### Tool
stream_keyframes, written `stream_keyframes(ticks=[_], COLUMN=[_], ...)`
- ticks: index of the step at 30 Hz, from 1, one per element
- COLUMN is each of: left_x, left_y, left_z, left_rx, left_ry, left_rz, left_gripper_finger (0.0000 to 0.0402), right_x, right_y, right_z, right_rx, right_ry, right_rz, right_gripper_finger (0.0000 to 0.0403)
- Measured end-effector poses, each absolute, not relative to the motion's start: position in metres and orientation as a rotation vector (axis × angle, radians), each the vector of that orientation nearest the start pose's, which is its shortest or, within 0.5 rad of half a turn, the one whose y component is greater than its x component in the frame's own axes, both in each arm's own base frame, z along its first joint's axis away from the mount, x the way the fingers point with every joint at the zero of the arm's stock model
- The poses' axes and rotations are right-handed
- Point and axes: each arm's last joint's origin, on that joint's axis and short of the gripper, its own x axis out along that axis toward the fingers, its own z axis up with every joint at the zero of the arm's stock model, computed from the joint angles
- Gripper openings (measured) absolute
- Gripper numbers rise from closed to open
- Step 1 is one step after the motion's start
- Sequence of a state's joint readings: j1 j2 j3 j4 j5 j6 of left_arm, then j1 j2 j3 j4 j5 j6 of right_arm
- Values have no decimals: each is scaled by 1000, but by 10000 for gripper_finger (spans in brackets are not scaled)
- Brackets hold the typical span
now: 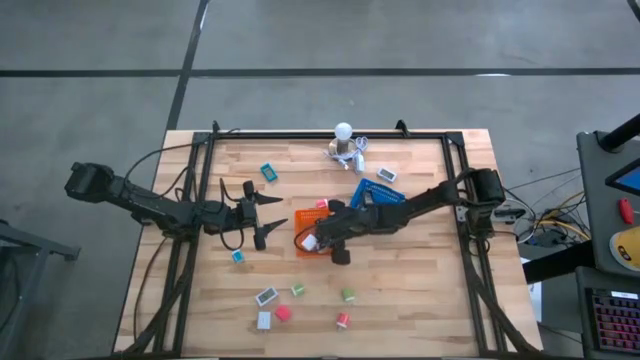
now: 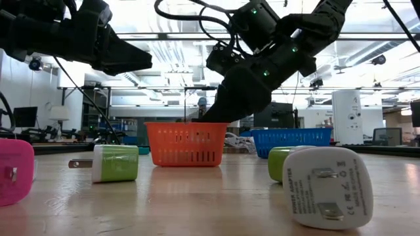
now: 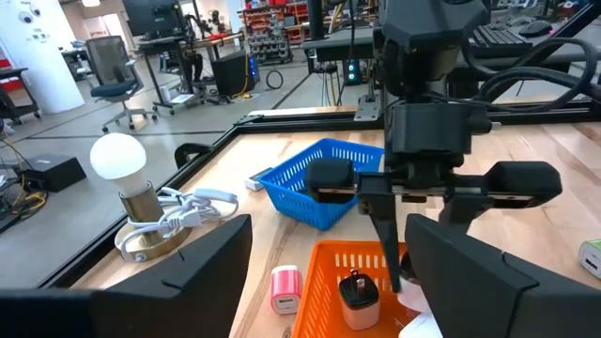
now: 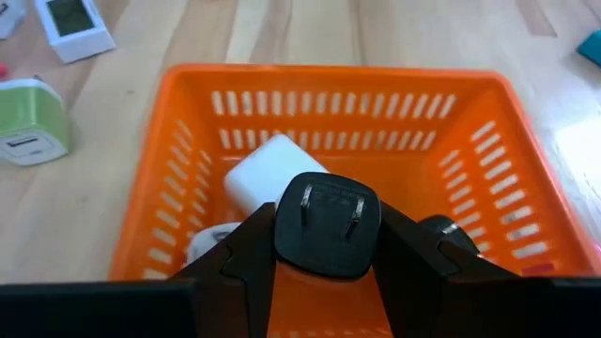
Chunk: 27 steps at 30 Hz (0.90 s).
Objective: Pick & Place Office items
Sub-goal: Put the black charger adapter into the orange bin, then put the sky blue digital timer into the blue bin
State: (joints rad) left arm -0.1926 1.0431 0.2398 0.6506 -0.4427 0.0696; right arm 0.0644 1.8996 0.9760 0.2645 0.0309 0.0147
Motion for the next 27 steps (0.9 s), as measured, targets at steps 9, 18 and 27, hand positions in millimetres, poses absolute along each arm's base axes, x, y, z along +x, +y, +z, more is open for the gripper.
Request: stream_keyframes(ticks=[9,18,27], left_x=[192,192,192], left_y=[-25,-25,-25], left_z=[183,183,182], left_rx=[117,117,118], left_ry=[154,154,155], left_rz=[245,245,245], left_gripper_finger=[284,284,284], right_x=[375,376,383], right_y=[20,20,21], right_z=[133,134,142], right_rx=[-2,0,-13], right_ry=[682,680,643], right_rz=[24,28,33], right_gripper_finger=[134,212,319])
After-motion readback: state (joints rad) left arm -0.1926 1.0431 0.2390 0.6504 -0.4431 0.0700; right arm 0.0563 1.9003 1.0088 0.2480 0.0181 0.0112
